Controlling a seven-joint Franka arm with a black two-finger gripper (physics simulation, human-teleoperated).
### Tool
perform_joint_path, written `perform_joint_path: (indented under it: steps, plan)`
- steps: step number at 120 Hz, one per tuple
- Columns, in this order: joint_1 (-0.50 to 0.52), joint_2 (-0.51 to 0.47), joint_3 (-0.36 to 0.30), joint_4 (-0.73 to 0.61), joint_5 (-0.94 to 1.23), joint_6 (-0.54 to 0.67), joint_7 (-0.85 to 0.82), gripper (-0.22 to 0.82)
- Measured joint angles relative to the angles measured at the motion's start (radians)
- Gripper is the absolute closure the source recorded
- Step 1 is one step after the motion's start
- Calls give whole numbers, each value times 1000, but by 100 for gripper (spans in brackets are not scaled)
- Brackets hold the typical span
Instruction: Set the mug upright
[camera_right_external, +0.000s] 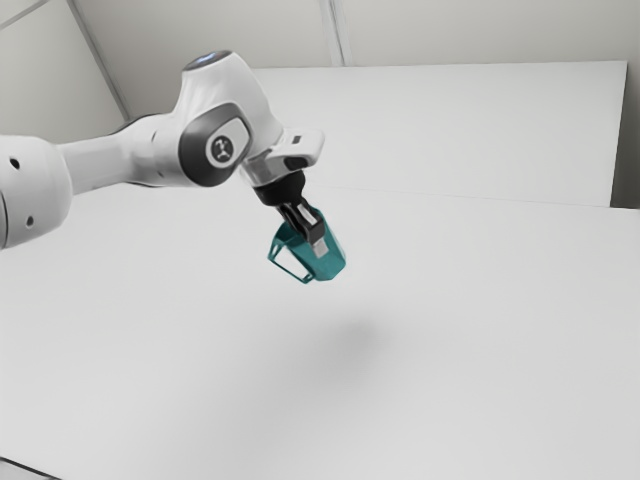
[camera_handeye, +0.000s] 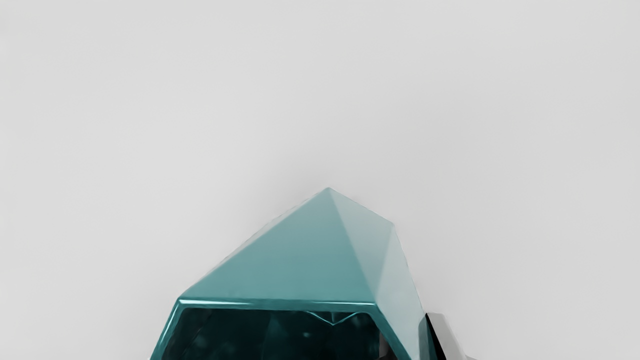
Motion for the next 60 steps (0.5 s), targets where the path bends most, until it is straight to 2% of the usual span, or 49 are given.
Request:
perform_joint_path:
  steps: [15, 36, 60]
  plan:
    - [-17, 32, 72, 56, 81, -63, -51, 78]
    - [39, 80, 101, 93, 179, -99, -102, 78]
    - [85, 114, 118, 73, 264, -80, -153, 78]
